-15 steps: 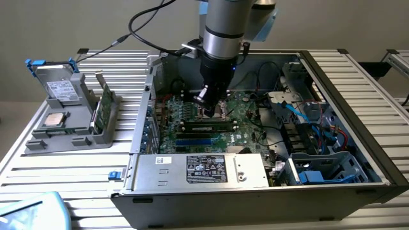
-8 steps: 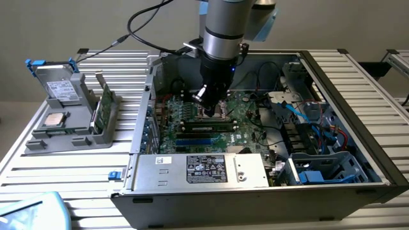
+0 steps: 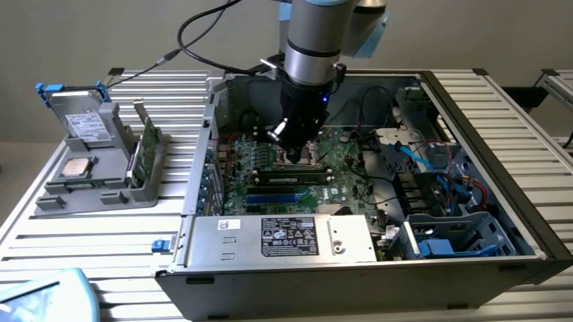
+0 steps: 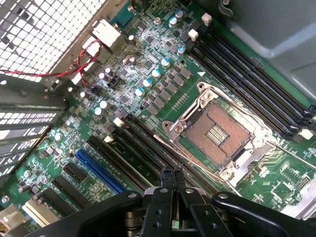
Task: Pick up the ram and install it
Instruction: 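Press down the ram until it locks into place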
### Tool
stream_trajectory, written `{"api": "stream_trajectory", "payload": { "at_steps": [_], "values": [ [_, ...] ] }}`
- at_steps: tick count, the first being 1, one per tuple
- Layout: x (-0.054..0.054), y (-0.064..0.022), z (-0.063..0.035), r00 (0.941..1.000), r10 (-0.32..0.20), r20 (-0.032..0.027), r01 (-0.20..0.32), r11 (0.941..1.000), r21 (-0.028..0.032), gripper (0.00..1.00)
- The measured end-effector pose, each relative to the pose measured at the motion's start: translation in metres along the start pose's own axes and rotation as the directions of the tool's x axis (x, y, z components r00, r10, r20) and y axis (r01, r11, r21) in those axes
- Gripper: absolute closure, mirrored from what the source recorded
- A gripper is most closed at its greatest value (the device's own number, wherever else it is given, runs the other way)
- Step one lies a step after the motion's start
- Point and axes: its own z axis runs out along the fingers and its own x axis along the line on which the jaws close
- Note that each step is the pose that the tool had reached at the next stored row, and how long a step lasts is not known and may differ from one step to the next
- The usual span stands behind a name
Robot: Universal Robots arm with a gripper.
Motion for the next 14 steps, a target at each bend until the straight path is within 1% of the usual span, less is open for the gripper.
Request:
{"api": "stream_trajectory", "payload": {
  "at_steps": [4, 7, 10, 14],
  "values": [
    [-0.0001, -0.0001, 0.0013, 0.9985, 0.054, 0.0046, -0.054, 0.9985, -0.0045, 0.89],
    [-0.0002, -0.0001, 0.0025, 0.9954, 0.096, 0.0073, -0.096, 0.9954, -0.0078, 0.89],
    [-0.0002, -0.0002, 0.0037, 0.9904, 0.138, 0.0098, -0.138, 0.9904, -0.0113, 0.89],
    [-0.0004, -0.0003, 0.0055, 0.9809, 0.194, 0.0131, -0.194, 0.9809, -0.0162, 0.89]
  ]
}}
